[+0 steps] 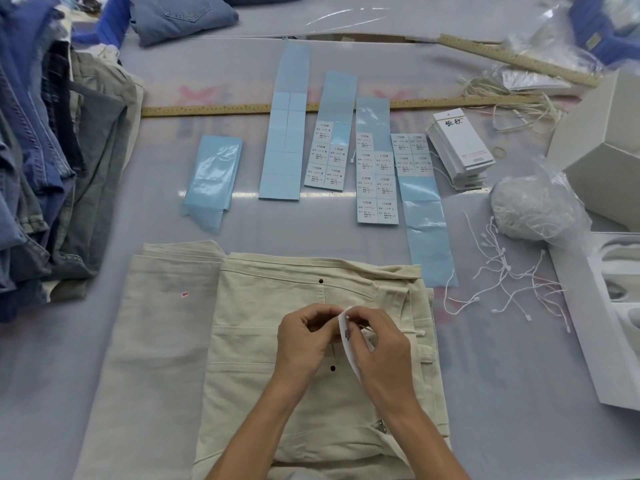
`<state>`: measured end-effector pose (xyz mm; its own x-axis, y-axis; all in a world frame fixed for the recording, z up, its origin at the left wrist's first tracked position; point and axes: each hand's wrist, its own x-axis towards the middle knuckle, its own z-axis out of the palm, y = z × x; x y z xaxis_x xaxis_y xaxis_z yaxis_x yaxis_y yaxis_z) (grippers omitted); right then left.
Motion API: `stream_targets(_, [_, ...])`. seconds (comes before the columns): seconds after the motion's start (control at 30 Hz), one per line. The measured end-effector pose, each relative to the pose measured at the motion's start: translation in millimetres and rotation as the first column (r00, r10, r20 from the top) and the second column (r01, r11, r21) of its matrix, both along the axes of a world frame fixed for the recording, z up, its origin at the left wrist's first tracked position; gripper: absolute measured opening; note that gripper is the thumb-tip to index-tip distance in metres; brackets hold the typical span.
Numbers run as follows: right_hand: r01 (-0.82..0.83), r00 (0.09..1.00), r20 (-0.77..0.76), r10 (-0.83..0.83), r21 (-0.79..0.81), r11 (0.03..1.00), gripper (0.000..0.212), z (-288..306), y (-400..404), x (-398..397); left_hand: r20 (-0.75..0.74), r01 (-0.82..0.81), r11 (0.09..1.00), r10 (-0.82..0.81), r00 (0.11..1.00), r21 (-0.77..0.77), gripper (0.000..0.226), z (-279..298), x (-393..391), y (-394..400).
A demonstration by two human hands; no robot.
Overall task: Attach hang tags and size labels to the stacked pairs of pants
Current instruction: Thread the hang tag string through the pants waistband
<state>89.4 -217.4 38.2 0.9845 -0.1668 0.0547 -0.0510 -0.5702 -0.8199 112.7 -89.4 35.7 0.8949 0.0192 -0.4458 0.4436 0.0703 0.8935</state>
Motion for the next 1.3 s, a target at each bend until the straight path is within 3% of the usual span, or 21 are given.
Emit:
stream_targets(0.2, [-0.066, 0.998, 0.004, 0.068, -0.207, 0.976, 0.020, 2, -12, -8, 0.025, -0.117, 0.991, 0.116, 0.993, 0.065, 0.012, -4, 4, 15])
stream_targets(0.53, [-0.141, 0.988, -0.085, 0.127, -0.192, 0.971, 0.017, 4, -21, -13, 0.132, -0.178, 0.982, 0.168, 0.977, 0.069, 0.008, 5, 15, 42])
stream_targets(0.6, [-0.107, 0.994, -0.026, 0.104, -0.219, 0.970, 0.023, 7, -21, -14, 0.187, -0.122, 0.983, 0.096, 0.978, 0.136, 0.017, 9, 14, 40])
stream_targets(0.67, [-0.056, 0.997, 0.044, 0.065, -0.176, 0.983, 0.028, 12, -20, -11, 0.273, 0.028, 0.952, -0.116, 0.955, 0.306, 0.028, 14, 12, 35])
stream_targets(0.77, [-0.069, 0.997, 0.041, 0.070, -0.021, 0.997, 0.025, 17, -12, -2, 0.306, 0.243, 0.784, -0.478, 0.823, 0.571, 0.037, 23, 10, 25])
stream_targets(0.83, [-0.085, 0.996, 0.014, 0.085, 0.073, 0.994, 0.018, 18, -5, 1, 0.300, 0.282, 0.693, -0.591, 0.749, 0.663, 0.035, 29, 11, 21])
stream_targets(1.0, [-0.037, 0.998, -0.034, 0.044, 0.183, 0.982, 0.020, 18, -7, -7, 0.186, 0.459, 0.612, -0.707, 0.682, 0.644, 0.031, 30, 17, 27])
stream_targets(1.1, [0.015, 0.997, -0.078, 0.009, 0.309, 0.951, 0.022, 28, -13, -24, 0.219, 0.379, 0.697, -0.607, 0.764, 0.609, 0.026, 26, 20, 23])
stream_targets(1.13, [0.043, 0.995, -0.094, -0.009, 0.365, 0.930, 0.025, 34, -16, -31, 0.182, 0.388, 0.681, -0.607, 0.774, 0.621, 0.030, 23, 21, 20])
stream_targets(1.23, [0.144, 0.989, -0.059, -0.132, 0.478, 0.867, 0.025, 60, -35, -49, -0.013, 0.529, 0.420, -0.775, 0.632, 0.737, 0.067, 17, 17, 2])
stream_targets(1.27, [0.173, 0.983, -0.038, -0.178, 0.493, 0.853, 0.021, 71, -43, -51, 0.012, 0.528, 0.403, -0.803, 0.596, 0.747, 0.067, 16, 15, -6])
stream_targets(1.3, [0.192, 0.977, -0.020, -0.211, 0.500, 0.844, 0.016, 82, -51, -51, 0.076, 0.529, 0.460, -0.801, 0.594, 0.713, 0.060, 17, 12, -15])
